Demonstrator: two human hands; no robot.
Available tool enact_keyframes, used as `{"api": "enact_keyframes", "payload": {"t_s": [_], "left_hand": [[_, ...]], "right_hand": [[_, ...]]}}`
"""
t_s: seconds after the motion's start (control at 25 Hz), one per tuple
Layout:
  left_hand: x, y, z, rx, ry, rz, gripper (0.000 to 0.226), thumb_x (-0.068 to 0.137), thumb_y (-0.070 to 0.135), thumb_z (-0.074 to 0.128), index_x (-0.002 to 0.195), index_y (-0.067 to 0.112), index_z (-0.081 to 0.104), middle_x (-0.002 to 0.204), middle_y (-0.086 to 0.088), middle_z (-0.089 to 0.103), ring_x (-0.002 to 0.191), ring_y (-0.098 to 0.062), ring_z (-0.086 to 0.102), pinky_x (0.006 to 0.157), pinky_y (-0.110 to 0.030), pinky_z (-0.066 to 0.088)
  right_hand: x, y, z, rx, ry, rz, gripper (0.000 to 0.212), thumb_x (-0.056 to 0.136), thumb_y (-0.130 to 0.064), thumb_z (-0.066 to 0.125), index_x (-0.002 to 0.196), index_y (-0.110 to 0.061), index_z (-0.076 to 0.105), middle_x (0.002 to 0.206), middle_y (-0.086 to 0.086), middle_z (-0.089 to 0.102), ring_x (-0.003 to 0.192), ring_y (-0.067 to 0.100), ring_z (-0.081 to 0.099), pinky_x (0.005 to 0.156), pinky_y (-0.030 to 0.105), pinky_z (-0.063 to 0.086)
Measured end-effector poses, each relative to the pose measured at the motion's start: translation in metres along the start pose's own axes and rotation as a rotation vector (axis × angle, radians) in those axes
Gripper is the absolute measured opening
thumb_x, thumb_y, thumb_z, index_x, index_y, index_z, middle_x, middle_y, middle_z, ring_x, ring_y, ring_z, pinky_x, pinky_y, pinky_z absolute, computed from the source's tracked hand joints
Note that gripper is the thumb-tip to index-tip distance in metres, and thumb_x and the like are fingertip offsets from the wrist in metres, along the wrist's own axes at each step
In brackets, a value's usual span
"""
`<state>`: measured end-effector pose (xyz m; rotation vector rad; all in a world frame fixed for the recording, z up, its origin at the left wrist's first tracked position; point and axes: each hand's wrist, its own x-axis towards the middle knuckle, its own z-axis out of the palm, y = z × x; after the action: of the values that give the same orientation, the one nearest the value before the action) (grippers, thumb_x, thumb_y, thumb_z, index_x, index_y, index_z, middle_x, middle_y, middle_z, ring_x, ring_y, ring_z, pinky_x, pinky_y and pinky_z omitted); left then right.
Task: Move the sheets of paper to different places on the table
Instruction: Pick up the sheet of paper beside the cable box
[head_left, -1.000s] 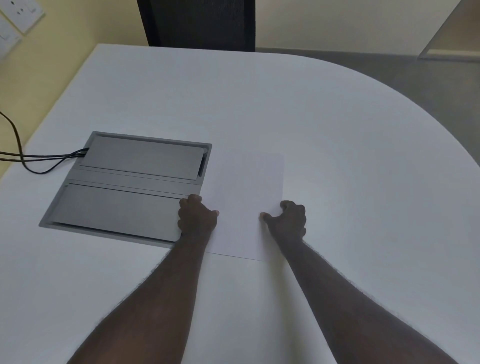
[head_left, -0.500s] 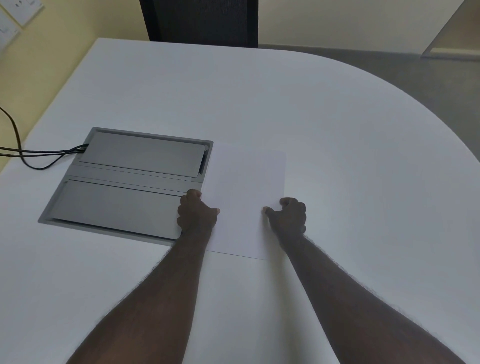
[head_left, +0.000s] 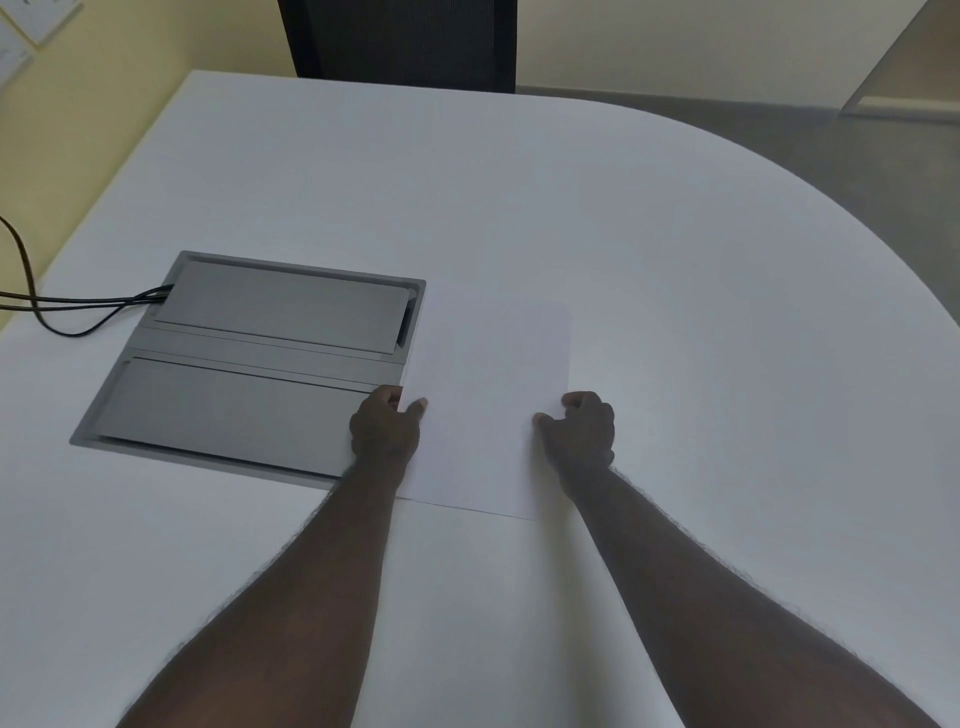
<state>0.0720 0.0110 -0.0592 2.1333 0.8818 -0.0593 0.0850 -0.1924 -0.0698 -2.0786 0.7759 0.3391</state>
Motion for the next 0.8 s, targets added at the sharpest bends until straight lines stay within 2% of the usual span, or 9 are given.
{"api": "enact_keyframes", "payload": {"t_s": [0.12,0.28,0.44,0.56,0.68,0.8], "left_hand": [[0.005,-0.004,0.004,0.000,0.006,0.024,0.026,0.094,0.023,0.057,0.103,0.002,0.069,0.103,-0.017,0.070,0.099,-0.035,0.060,0.081,-0.033,0.042],[0.009,-0.007,0.006,-0.087,0.010,0.014,0.024,0.096,0.018,0.054,0.102,0.000,0.069,0.100,-0.019,0.070,0.085,-0.028,0.055,0.072,-0.027,0.035],[0.007,-0.011,0.007,-0.179,-0.010,0.019,0.024,0.097,0.018,0.053,0.107,0.002,0.068,0.089,-0.014,0.064,0.085,-0.034,0.055,0.075,-0.032,0.042],[0.003,-0.014,0.008,-0.216,0.000,0.067,0.025,0.097,0.018,0.053,0.111,0.004,0.067,0.095,-0.016,0.068,0.082,-0.027,0.054,0.081,-0.036,0.047],[0.002,-0.017,0.009,-0.243,-0.004,0.103,0.026,0.098,0.017,0.053,0.115,0.003,0.066,0.100,-0.020,0.069,0.088,-0.035,0.059,0.083,-0.037,0.048],[0.001,-0.019,0.009,-0.260,-0.011,0.111,0.026,0.098,0.018,0.053,0.115,0.004,0.066,0.101,-0.020,0.069,0.080,-0.023,0.054,0.077,-0.030,0.044]], "right_hand": [[0.002,0.000,0.000,0.005,0.022,-0.003,0.035,0.083,-0.021,0.069,0.116,-0.018,0.057,0.121,0.001,0.057,0.105,0.023,0.060,0.098,0.047,0.045],[0.006,-0.001,-0.002,0.059,0.054,-0.011,0.033,0.086,-0.020,0.066,0.117,-0.014,0.056,0.109,0.003,0.063,0.101,0.024,0.061,0.092,0.046,0.051],[0.007,-0.002,-0.004,0.107,0.076,-0.004,0.032,0.089,-0.022,0.062,0.119,-0.013,0.055,0.112,0.004,0.063,0.107,0.027,0.061,0.095,0.046,0.050],[0.005,-0.003,-0.004,0.126,0.082,-0.002,0.032,0.091,-0.023,0.060,0.121,-0.015,0.055,0.118,0.005,0.062,0.108,0.027,0.061,0.097,0.047,0.049],[0.005,-0.005,-0.004,0.131,0.082,0.003,0.033,0.092,-0.024,0.059,0.123,-0.016,0.055,0.122,0.005,0.061,0.109,0.027,0.061,0.098,0.047,0.048],[0.005,-0.007,-0.004,0.141,0.079,0.021,0.032,0.092,-0.025,0.059,0.123,-0.017,0.056,0.122,0.004,0.062,0.105,0.025,0.062,0.097,0.046,0.049]]}}
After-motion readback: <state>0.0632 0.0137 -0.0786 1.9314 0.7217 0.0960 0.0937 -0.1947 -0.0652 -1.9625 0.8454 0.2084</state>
